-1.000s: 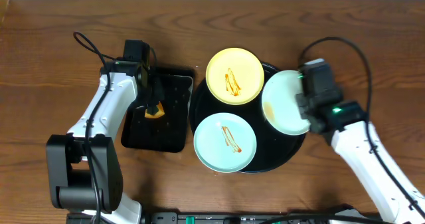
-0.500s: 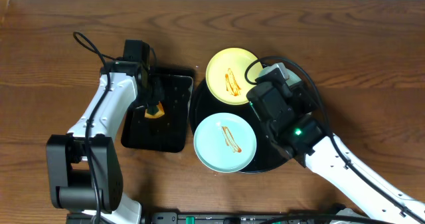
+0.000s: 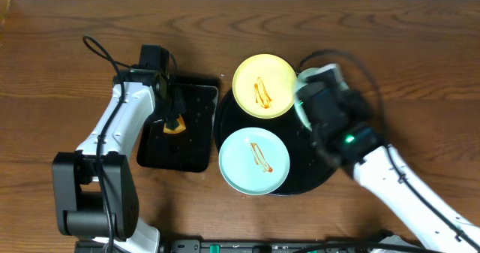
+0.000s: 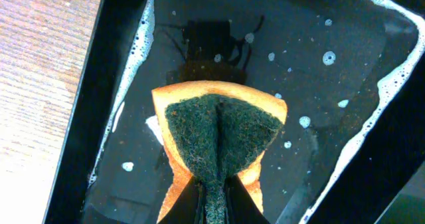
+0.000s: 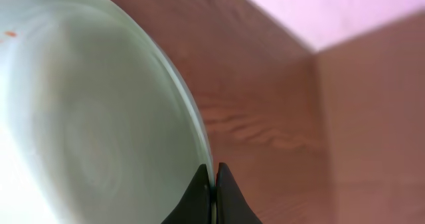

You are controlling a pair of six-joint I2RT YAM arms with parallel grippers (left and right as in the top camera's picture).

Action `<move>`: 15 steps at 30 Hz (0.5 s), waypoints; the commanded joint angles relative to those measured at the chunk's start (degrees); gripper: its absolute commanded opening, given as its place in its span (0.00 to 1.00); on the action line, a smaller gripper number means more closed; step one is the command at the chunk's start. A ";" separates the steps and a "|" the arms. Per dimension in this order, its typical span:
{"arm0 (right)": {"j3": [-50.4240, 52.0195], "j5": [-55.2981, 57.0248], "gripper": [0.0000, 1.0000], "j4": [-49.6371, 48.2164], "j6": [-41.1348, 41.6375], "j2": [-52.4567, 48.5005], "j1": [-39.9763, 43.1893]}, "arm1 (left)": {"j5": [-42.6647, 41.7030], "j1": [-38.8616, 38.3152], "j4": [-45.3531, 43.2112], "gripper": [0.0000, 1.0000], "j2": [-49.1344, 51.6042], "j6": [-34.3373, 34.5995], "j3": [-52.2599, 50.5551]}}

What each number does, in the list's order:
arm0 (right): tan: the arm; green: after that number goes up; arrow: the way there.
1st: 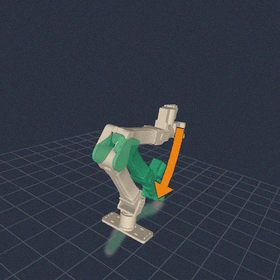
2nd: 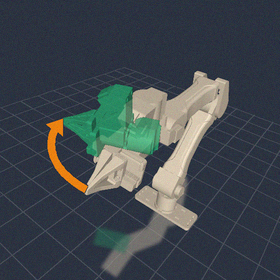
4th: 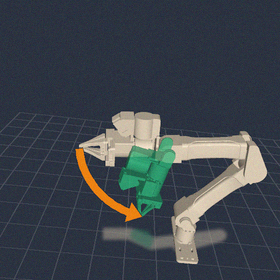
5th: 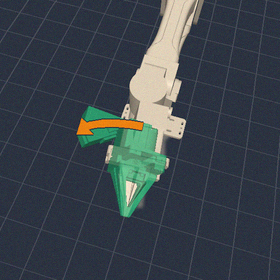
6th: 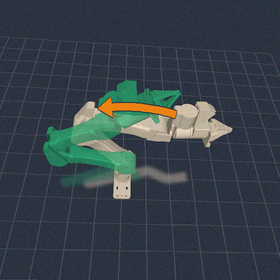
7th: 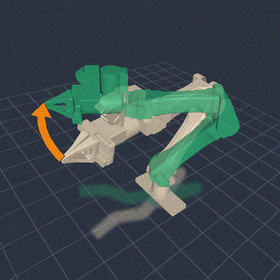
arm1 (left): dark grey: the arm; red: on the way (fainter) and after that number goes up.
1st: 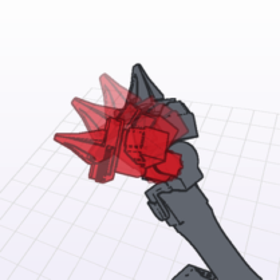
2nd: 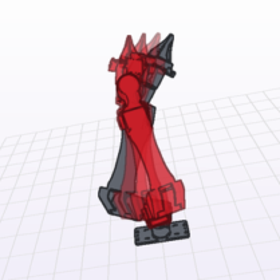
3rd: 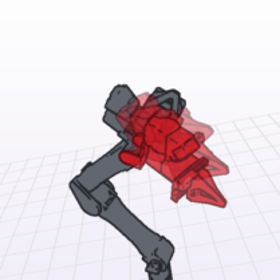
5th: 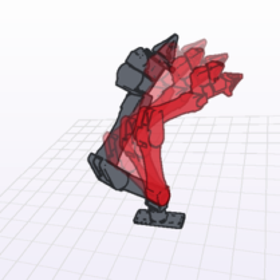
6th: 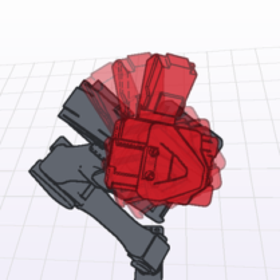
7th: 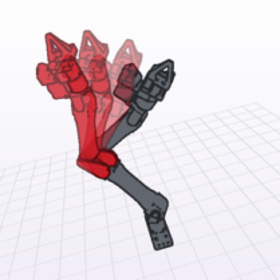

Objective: Clean dirty plates on tray and stack at the side
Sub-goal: 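Grasp the right pale green plate rim with the right gripper, then place the pale green plate on the table right of the round tray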

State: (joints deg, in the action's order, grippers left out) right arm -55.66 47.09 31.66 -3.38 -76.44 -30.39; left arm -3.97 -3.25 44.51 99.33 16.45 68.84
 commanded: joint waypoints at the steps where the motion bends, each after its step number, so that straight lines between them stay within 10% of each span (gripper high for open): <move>1: -0.15 -9.64 0.01 -0.61 8.74 0.70 9.73 | 0.09 0.22 -0.02 0.08 -0.85 -0.79 -0.39; 15: -0.04 -38.69 0.01 -2.60 14.10 -7.15 51.19 | 0.09 0.22 -0.02 0.08 -0.85 -0.79 -0.39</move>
State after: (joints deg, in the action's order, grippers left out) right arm -55.66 17.85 29.93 8.60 -79.53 15.03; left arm -3.97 -3.25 44.53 99.33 16.45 68.84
